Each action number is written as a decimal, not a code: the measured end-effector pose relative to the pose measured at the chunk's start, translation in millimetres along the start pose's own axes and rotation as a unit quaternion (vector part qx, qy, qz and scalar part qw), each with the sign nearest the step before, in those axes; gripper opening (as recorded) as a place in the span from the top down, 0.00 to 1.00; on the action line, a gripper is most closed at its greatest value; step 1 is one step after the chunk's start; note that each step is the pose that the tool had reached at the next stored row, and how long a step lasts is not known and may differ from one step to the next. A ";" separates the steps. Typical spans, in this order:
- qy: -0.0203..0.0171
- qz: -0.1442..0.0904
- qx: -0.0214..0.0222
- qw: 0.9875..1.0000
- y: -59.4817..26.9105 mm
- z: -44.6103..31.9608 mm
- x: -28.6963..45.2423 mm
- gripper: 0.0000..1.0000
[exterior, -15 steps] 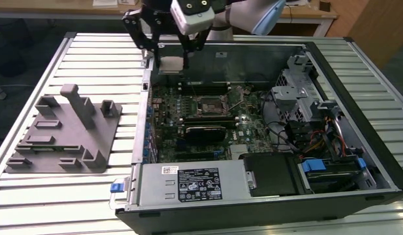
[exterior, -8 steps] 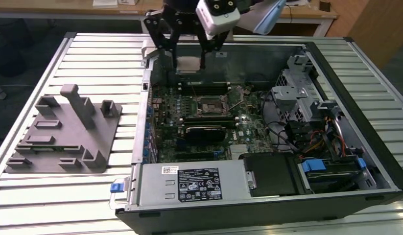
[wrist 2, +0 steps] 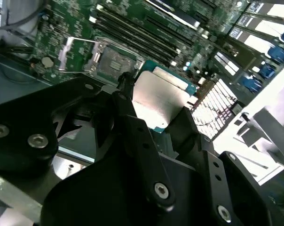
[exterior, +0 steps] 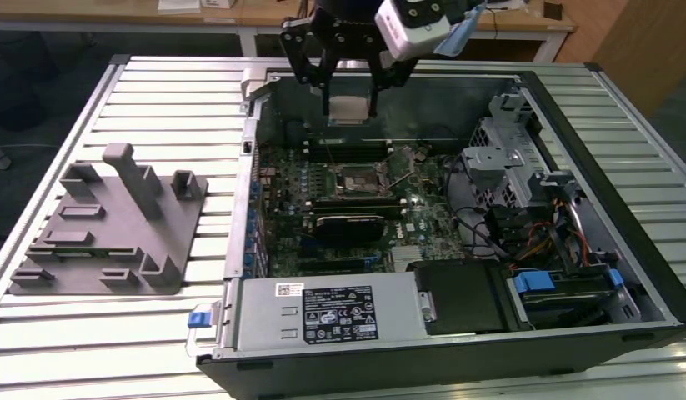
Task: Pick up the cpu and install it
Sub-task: 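Pick up the cpu and move it towards the insertion slot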
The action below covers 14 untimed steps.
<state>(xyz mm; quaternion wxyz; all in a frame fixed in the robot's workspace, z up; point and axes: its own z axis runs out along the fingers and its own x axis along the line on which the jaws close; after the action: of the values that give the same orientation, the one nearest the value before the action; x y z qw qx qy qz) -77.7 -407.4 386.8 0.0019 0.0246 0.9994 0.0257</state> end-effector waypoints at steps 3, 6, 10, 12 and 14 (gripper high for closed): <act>0.000 0.000 0.000 1.000 0.6 0.0 -10.9 0.45; 0.000 0.000 0.000 1.000 1.1 0.1 -19.5 0.45; 0.000 0.000 0.000 1.000 1.2 0.1 -21.4 0.45; 0.000 0.000 0.000 1.000 1.2 0.3 -21.6 0.45; 0.000 0.000 0.000 1.000 1.1 2.5 -21.6 0.45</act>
<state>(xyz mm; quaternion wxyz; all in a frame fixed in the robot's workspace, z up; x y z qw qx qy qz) -56.1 -407.2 384.4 0.0019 0.0246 0.9994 0.0259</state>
